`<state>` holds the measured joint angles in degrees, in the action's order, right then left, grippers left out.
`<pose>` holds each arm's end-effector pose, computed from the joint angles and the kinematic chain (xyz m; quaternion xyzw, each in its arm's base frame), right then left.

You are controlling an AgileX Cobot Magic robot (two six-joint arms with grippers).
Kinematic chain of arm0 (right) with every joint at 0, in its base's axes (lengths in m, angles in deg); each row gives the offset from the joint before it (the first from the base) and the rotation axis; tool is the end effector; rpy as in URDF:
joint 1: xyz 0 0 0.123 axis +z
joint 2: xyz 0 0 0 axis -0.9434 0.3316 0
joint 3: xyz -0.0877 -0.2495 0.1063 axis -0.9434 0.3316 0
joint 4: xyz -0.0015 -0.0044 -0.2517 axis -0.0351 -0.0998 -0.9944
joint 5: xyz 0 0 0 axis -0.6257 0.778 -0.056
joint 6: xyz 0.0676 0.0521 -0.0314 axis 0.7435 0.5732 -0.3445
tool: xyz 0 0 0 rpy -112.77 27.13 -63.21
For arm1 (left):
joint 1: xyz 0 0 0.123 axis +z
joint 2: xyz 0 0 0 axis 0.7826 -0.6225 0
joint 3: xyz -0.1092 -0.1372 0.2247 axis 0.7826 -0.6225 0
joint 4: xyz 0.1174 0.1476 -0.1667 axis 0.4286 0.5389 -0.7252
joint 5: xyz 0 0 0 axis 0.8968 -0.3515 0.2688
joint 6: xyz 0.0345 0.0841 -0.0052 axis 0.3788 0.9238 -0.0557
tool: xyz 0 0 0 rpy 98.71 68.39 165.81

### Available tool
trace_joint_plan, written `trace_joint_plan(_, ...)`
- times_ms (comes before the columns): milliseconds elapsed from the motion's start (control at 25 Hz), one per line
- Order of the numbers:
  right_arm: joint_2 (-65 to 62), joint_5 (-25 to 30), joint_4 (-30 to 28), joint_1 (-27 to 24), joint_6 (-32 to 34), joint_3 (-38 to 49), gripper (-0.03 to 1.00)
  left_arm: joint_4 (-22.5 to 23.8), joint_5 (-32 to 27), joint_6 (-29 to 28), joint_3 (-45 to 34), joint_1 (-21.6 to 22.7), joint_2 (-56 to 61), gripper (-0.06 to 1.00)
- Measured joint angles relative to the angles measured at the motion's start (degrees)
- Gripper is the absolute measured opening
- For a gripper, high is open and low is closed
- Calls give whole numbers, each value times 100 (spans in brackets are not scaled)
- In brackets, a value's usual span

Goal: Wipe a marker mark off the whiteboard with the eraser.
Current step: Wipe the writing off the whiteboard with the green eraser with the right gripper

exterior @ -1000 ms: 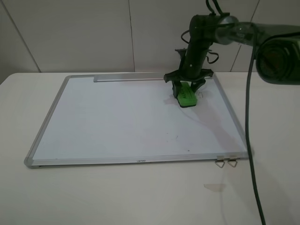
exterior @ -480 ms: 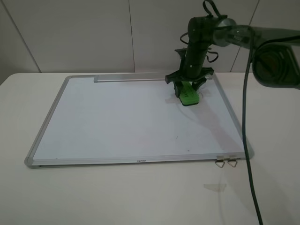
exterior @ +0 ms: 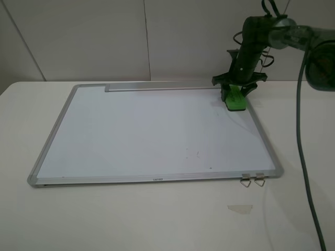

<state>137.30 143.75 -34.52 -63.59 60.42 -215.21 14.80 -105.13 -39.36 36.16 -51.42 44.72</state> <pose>0.5130 0.0595 0.0762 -0.0436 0.9985 -0.0186 0.0284 -0.0063 -0.0111 0.2808 -0.0155 0.8421 -0.0819 0.5329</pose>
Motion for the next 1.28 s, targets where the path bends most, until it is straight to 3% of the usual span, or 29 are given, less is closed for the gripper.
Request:
trace_joint_plan(240,0,-19,0,226,66,0,60,0,0,0,0,0,0,78)
trace_joint_plan(520,2,-87,-17,1375,73,0,60,0,0,0,0,0,0,78)
trace_joint_plan(680,7,-104,-23,1606,63,0,60,0,0,0,0,0,0,78)
trace_joint_plan(960,9,-109,-21,1335,56,0,60,0,0,0,0,0,0,78)
trace_joint_plan(1280,9,-131,-22,58,163,0,60,0,0,0,0,0,0,78)
